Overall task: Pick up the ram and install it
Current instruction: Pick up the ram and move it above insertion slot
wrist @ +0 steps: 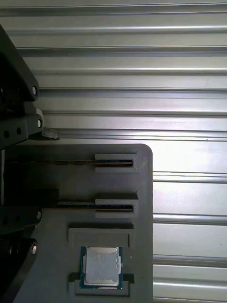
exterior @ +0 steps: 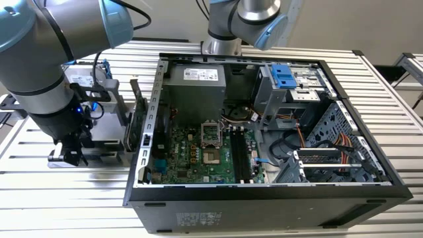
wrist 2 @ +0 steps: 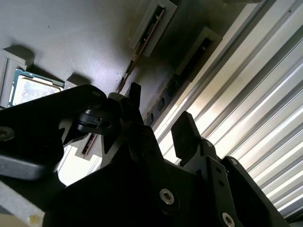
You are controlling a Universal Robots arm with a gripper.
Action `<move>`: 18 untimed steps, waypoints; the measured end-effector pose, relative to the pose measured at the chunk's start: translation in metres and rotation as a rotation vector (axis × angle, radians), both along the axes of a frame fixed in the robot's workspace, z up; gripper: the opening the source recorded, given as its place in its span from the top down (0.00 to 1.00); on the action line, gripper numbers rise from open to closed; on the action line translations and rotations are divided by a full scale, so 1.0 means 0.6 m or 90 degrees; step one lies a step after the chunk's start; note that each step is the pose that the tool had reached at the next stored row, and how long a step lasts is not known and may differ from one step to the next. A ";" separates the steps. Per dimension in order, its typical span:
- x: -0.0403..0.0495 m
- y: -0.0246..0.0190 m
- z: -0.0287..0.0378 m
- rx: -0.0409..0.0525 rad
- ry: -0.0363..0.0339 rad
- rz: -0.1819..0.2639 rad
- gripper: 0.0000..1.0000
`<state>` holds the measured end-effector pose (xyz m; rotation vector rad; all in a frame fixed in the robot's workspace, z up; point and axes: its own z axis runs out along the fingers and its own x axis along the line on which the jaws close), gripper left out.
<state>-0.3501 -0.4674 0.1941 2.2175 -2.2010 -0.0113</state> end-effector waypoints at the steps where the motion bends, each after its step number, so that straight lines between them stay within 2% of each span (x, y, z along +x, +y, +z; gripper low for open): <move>1: 0.000 0.0000 0.000 0.0000 0.0000 0.000 0.00; 3: 0.000 0.0000 0.000 0.0000 0.0000 0.000 0.00; 4: 0.000 0.0000 0.000 0.0000 0.0000 0.000 1.00; 18: 0.000 0.0000 -0.001 0.0000 0.0000 0.000 1.00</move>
